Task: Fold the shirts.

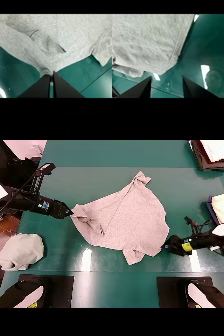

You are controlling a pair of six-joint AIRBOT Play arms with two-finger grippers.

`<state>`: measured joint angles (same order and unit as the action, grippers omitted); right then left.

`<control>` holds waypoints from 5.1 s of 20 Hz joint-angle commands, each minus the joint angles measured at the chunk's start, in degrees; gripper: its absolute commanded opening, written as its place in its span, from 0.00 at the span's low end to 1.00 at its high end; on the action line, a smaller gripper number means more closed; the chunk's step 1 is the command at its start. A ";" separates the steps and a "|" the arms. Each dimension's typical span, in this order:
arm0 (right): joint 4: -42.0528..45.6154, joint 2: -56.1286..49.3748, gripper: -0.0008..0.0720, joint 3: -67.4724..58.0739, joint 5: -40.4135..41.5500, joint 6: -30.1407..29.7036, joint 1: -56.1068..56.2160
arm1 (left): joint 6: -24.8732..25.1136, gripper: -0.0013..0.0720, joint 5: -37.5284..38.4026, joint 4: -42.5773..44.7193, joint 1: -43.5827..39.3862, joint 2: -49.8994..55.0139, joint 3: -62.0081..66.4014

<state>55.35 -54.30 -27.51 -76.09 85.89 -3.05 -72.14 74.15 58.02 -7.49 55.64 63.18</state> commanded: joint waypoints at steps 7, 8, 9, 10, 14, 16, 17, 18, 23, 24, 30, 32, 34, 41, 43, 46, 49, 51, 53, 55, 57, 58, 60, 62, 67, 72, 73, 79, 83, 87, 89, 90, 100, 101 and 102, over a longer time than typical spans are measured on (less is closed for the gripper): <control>-3.50 -5.27 0.44 4.33 8.28 -1.14 -0.26 | -0.04 0.05 -0.02 -0.22 0.02 -0.11 0.09; -4.44 -4.94 0.43 4.35 8.81 -1.60 -0.26 | -0.04 0.05 -0.04 -0.22 0.02 -0.11 0.09; -5.81 -4.39 0.43 4.35 9.60 -2.25 -0.24 | -0.04 0.05 -0.04 -0.22 0.02 -0.11 0.09; -6.64 -3.63 0.43 4.35 10.49 -2.62 -0.17 | -0.04 0.05 -0.04 -0.24 0.02 -0.11 0.09; -7.82 -0.83 0.36 4.35 13.09 -2.97 -0.15 | -0.04 0.05 -0.04 -0.24 0.02 -0.11 0.09; -7.78 -0.72 0.31 4.37 12.72 -2.97 -0.15 | -0.07 0.05 -0.04 -0.24 0.02 -0.11 0.09; -7.85 -1.18 0.31 4.35 12.48 -2.97 -0.15 | -0.07 0.05 -0.07 -0.24 0.02 -0.11 0.09; -7.93 -1.95 0.31 4.35 12.26 -2.97 0.35 | -0.09 0.05 -0.02 -0.24 0.02 -0.11 0.09; -7.50 -6.08 0.03 4.28 12.39 -3.93 10.12 | -2.43 0.05 -0.11 -0.26 0.02 -0.13 0.11; -7.32 -5.35 0.03 4.22 12.28 -3.91 11.02 | -4.00 0.05 -0.63 -0.13 0.02 -0.24 0.22; -7.19 8.02 0.03 -14.21 9.49 -1.92 5.55 | -10.71 0.05 -11.47 0.98 0.02 -0.59 12.79; -7.10 9.77 0.03 -25.88 9.68 -1.97 0.92 | -11.82 0.05 -16.81 2.64 0.02 -0.59 20.92; -7.15 9.62 0.03 -38.01 9.64 -2.95 -4.33 | -11.91 0.05 -19.91 4.04 0.02 -0.59 29.35; -7.17 2.16 0.03 -75.17 6.19 -5.42 -15.65 | -11.45 0.05 -21.03 4.90 0.02 -0.59 54.60; -7.17 0.39 0.03 -82.88 5.16 -5.42 -17.20 | -11.47 0.05 -21.35 4.87 0.02 -1.29 58.47; -7.19 -0.63 0.03 -90.88 3.43 -5.42 -19.17 | -11.47 0.05 -22.86 4.98 0.02 -4.33 58.12; -7.21 1.53 0.03 -92.02 3.65 -5.51 -20.57 | -11.47 0.05 -23.61 4.94 0.02 -6.80 58.07; -7.21 5.31 0.03 -87.71 5.09 -6.93 -21.68 | -11.50 0.05 -22.73 4.94 0.02 -7.56 58.07; -7.19 8.52 0.03 -83.62 5.73 -7.65 -22.88 | -11.47 0.05 -20.31 5.03 0.02 -7.80 58.07; -7.26 10.54 0.03 -80.50 5.66 -7.65 -24.17 | -11.50 0.05 -16.37 5.07 0.02 -7.78 58.05; -7.30 11.45 0.03 -78.84 5.53 -7.65 -24.00 | -12.39 0.05 -13.35 4.83 0.02 -7.67 56.81; -7.28 11.50 0.03 -79.01 4.90 -7.65 -23.76 | -13.73 0.05 -11.30 4.46 0.02 -7.67 56.48; -6.82 10.73 0.03 -81.88 0.33 -7.58 -23.87 | -15.74 0.05 -5.18 3.08 0.02 -7.74 56.46; -5.81 8.50 0.03 -87.10 -6.97 -7.10 -23.85 | -18.58 0.05 1.68 0.46 0.02 -7.74 56.41; -6.34 -0.92 0.03 -91.86 -15.32 -1.18 -23.78 | -19.37 0.05 8.74 4.72 0.02 -7.13 50.12; -3.19 -11.67 0.03 -77.40 -13.81 0.09 -14.47 | -19.45 0.05 -7.41 16.63 0.02 -6.75 22.62; 0.52 -14.80 0.03 -75.10 -12.13 0.13 -11.02 | -19.61 0.05 -12.59 16.70 0.02 -5.29 17.79; 10.73 -32.09 0.03 -71.08 6.97 0.02 0.83 | -19.37 0.05 -36.46 14.12 0.02 16.31 13.25; 10.78 -37.31 0.03 -71.08 18.51 0.00 1.62 | -19.34 0.05 -44.57 11.37 0.02 26.40 13.25; 10.75 -40.02 0.03 -71.06 21.29 0.00 1.62 | -19.39 0.05 -45.59 10.49 0.02 30.99 13.25; 10.73 -41.11 0.03 -71.06 21.38 0.00 1.62 | -19.37 0.05 -46.03 10.56 0.02 31.26 13.25; 10.73 -41.51 0.03 -71.06 21.64 0.00 1.62 | -19.37 0.05 -46.58 10.56 0.02 31.26 13.25; 12.50 -41.72 0.03 -70.97 14.53 -1.73 0.09 | -17.35 0.05 -37.59 10.78 0.02 31.26 13.20; 15.30 -41.70 0.03 -70.44 12.68 -1.73 0.39 | -17.38 0.05 -36.35 10.75 0.02 31.26 13.00; 17.38 -41.55 0.03 -69.05 11.17 -1.70 0.81 | -17.35 0.05 -34.97 10.78 0.02 31.32 12.63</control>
<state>68.38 -95.96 -97.93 -60.20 84.60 -2.55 -90.00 35.00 68.71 -7.51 86.87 76.20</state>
